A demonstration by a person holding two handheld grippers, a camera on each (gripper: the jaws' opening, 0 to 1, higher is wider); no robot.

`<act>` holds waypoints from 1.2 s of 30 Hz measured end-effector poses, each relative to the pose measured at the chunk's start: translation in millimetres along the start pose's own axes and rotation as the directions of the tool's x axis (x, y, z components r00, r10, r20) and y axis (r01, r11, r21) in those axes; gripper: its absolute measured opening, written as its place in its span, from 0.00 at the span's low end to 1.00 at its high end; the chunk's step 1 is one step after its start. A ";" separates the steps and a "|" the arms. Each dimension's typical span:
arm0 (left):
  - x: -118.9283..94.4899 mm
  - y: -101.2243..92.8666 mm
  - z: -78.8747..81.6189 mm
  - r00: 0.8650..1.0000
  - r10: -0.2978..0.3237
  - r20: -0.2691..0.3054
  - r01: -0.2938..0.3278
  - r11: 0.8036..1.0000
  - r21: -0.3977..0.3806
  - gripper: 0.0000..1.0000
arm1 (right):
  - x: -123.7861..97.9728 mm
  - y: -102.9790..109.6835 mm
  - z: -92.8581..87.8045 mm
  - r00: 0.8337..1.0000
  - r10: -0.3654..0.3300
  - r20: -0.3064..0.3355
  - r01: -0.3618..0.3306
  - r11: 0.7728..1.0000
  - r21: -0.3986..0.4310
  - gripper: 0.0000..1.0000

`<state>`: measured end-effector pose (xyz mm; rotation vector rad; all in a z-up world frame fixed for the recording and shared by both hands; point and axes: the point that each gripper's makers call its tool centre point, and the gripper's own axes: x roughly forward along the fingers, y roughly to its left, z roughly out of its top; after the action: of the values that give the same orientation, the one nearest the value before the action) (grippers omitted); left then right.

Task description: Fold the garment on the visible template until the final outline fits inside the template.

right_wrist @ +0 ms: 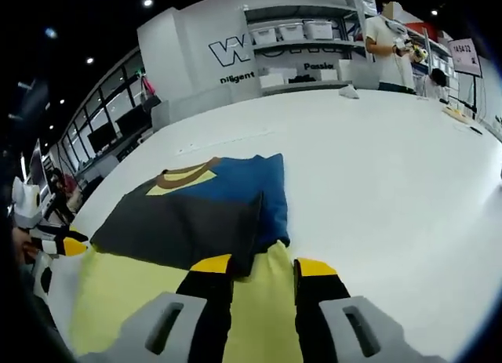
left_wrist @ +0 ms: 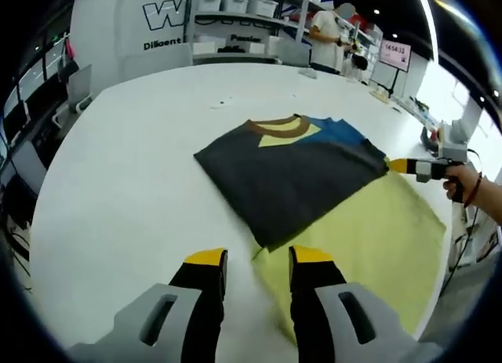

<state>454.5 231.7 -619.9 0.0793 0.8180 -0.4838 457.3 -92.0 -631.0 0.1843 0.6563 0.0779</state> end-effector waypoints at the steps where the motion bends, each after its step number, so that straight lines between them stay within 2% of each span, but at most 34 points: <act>1: 1.7 -0.5 -1.2 1.000 -0.002 -0.005 0.002 1.000 0.001 0.27 | 0.3 -0.2 1.0 1.000 0.001 0.005 -0.001 1.000 -0.003 0.26; 7: 8.0 -0.9 -3.5 1.000 0.003 -0.014 -0.003 1.000 0.004 0.19 | 8.0 -1.4 3.6 1.000 0.005 0.006 -0.004 0.999 -0.033 0.26; 10: 8.5 -0.1 -2.5 1.000 0.019 -0.012 -0.019 1.000 0.013 0.06 | 12.1 -3.2 6.7 1.000 0.004 0.019 -0.003 1.000 -0.018 0.19; 11: 8.7 2.9 -2.8 0.999 0.045 -0.015 -0.044 0.998 0.046 0.03 | 13.4 -4.2 6.6 1.000 0.001 0.018 -0.001 1.000 -0.016 0.20; 17: 12.4 3.9 -7.8 0.998 0.044 -0.034 -0.042 0.998 0.041 0.03 | 17.7 -3.2 7.4 1.000 0.002 0.019 -0.001 0.999 -0.049 0.18; 28: 13.3 5.0 -10.1 0.998 0.042 -0.050 -0.041 0.999 0.032 0.01 | 16.6 -4.1 5.0 1.000 -0.007 -0.002 0.007 0.994 -0.109 0.02; 33: 12.1 11.5 -11.3 0.994 0.076 -0.076 -0.070 0.995 0.075 0.01 | 17.1 -3.6 4.3 1.000 -0.004 -0.018 0.003 0.996 -0.091 0.01; 36: 11.3 14.9 -11.8 0.991 0.095 -0.091 -0.086 0.991 0.103 0.01 | 16.0 2.2 1.8 0.999 0.008 -0.039 -0.012 0.994 -0.111 0.01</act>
<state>459.6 243.6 -637.8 0.2313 0.8801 -0.4372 470.9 -88.0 -638.7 0.0791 0.6878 0.1277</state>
